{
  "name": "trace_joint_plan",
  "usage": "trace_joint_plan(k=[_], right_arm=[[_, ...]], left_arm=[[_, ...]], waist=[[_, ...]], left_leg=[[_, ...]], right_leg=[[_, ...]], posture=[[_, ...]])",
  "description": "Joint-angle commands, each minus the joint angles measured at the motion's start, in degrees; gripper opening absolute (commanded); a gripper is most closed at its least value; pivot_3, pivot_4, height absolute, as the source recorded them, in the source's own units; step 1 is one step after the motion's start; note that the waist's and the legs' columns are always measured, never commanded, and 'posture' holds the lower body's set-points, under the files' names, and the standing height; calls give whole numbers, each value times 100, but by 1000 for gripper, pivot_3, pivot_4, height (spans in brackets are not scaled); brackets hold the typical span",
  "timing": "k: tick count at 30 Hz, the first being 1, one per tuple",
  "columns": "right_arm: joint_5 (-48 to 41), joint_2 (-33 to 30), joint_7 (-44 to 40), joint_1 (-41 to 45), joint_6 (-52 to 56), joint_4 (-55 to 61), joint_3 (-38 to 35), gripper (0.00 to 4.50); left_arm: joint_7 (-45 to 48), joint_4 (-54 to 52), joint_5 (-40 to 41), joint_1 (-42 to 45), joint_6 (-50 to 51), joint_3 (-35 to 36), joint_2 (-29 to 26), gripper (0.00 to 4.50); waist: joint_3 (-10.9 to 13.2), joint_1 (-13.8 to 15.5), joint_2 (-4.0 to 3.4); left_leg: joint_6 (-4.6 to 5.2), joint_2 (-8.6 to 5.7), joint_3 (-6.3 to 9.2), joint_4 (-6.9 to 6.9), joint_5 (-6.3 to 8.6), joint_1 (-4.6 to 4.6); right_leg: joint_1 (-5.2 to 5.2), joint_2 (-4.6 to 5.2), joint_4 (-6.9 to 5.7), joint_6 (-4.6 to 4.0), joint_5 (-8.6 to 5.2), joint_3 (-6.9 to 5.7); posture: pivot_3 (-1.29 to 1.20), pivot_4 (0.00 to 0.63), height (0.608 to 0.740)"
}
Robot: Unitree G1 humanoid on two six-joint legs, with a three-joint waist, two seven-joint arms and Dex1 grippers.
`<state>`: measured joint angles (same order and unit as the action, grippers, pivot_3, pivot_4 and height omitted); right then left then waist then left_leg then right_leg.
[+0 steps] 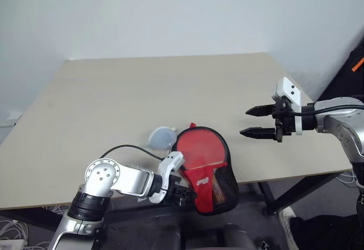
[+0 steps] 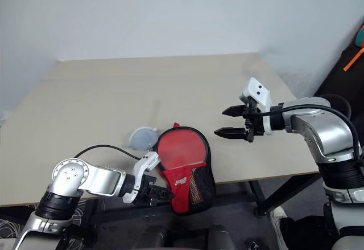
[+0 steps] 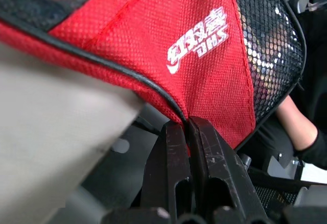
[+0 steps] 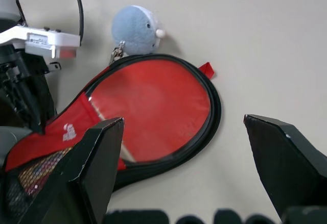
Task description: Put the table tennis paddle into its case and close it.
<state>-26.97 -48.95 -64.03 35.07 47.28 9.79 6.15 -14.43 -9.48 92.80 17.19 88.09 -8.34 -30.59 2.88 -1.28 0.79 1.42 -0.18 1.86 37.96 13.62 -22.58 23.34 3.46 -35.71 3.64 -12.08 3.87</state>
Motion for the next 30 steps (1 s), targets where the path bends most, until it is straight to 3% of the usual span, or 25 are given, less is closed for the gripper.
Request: trace_joint_plan(k=[1,2,5,11,14,17,22,27,30], right_arm=[[-20,4,-14,149,-76,87,-64,4074],[-15,10,-15,165,-79,75,-59,4074],[-4,3,-28,200,-99,51,-56,4074],[-4,-41,-89,218,-140,12,-74,4074],[22,-17,-106,254,-176,-54,-56,4074],[75,63,-100,353,-240,-170,13,4074],[131,142,-123,538,-335,-342,103,4074],[274,334,-134,779,-456,-590,252,4074],[368,507,-117,946,-501,-750,364,4074]], left_arm=[[-28,-180,55,113,-90,-165,-119,31],[-18,-183,34,135,-112,-186,-149,31],[170,-270,-17,195,-142,-144,-379,667],[876,-936,226,2,-305,184,-1220,2737],[1338,-1478,82,-58,-481,298,-1494,2628],[1738,-1929,-566,12,-823,253,-1500,1786],[2493,-2300,-2671,129,-2044,-406,-1302,69],[3384,-2117,-4850,-241,-4026,-1255,-968,69],[3802,-1741,-5563,-477,-4858,-1419,-646,69]], waist=[[0,4,0],[0,4,0],[0,3,0],[2,0,-1],[3,1,-1],[4,7,-2],[4,6,-2],[3,-1,-5],[4,-1,-3]], left_leg=[[0,-1,-1,1,0,0],[0,-1,-1,2,0,0],[-2,-1,-1,2,-1,-1],[-3,0,-4,-1,-2,-2],[-4,1,-7,-1,-1,-3],[-10,-7,-10,1,2,-3],[-4,-9,-14,0,-2,-3],[-4,-10,-21,-2,-3,-3],[-3,-4,-27,-3,-3,-2]], right_leg=[[0,0,0,0,0,0],[0,0,0,-1,0,0],[0,0,0,-1,0,-1],[6,0,0,-1,-1,0],[8,2,2,-2,-1,0],[6,12,4,-1,-1,-3],[3,12,4,-1,-1,-2],[4,12,7,-1,0,4],[6,8,6,-1,1,9]], posture=[[0,0,740],[0,0,740],[0,0,740],[0,0,740],[0,0,740],[0,0,740],[0,0,740],[0,0,740],[0,0,740]])
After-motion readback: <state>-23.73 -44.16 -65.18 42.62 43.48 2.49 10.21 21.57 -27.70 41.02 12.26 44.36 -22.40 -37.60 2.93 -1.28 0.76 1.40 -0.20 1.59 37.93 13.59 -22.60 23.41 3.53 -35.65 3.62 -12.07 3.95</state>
